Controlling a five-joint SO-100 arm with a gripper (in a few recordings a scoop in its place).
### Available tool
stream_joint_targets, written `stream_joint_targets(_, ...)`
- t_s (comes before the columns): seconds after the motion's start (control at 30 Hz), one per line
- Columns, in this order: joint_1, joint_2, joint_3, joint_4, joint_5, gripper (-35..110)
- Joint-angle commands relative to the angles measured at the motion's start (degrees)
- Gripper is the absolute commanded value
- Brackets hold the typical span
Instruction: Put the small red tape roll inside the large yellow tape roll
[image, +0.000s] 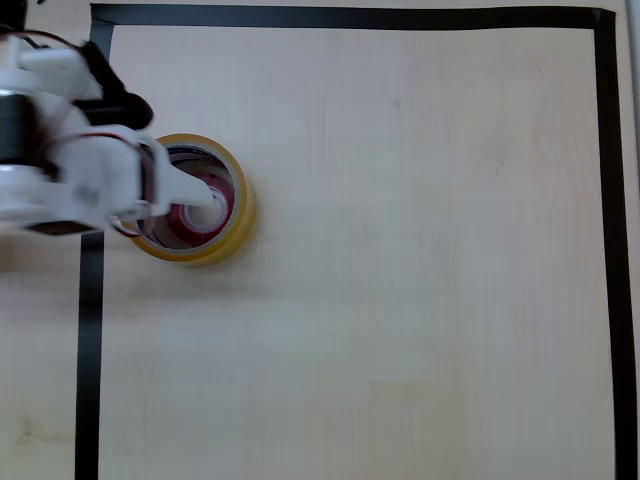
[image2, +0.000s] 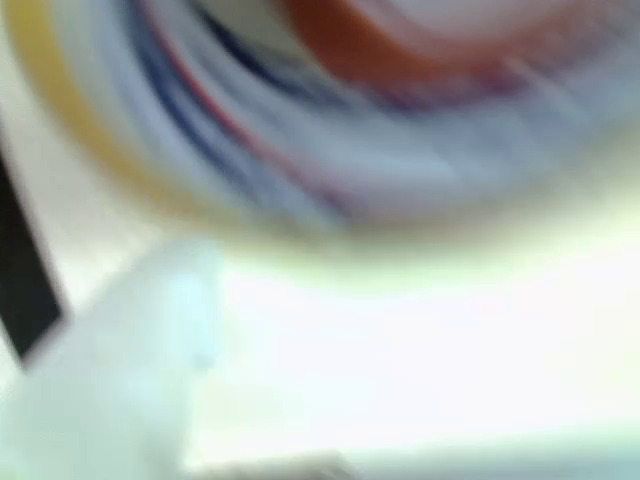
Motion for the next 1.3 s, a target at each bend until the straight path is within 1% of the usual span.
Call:
stream_joint_targets(0.0,-1.8,20.2,-3.3,3.1,0.0,26)
stream_joint_targets(0.07,-3.3,28.7,1.5,2.0,0.0,15)
stream_joint_targets(0.23,1.2,48.8,23.2,-6.7,0.0,0)
stream_joint_targets(0.3,2.1,56.4,34.0,-10.7,-0.2,0)
stream_joint_targets(0.37,5.2,61.7,38.2,-13.4,-2.6,0)
stream_joint_targets(0.43,7.5,62.8,40.7,-15.7,-4.1,0)
stream_joint_targets(0.63,9.0,65.0,59.0,-26.1,-6.7,0)
stream_joint_targets(0.7,8.3,72.4,64.6,-24.8,-6.7,0)
stream_joint_targets(0.73,7.8,79.3,67.4,-21.8,-6.7,0)
stream_joint_targets(0.97,11.4,80.0,67.7,-14.9,-4.1,0)
stream_joint_targets(1.27,10.6,80.0,67.5,-14.3,-4.1,1)
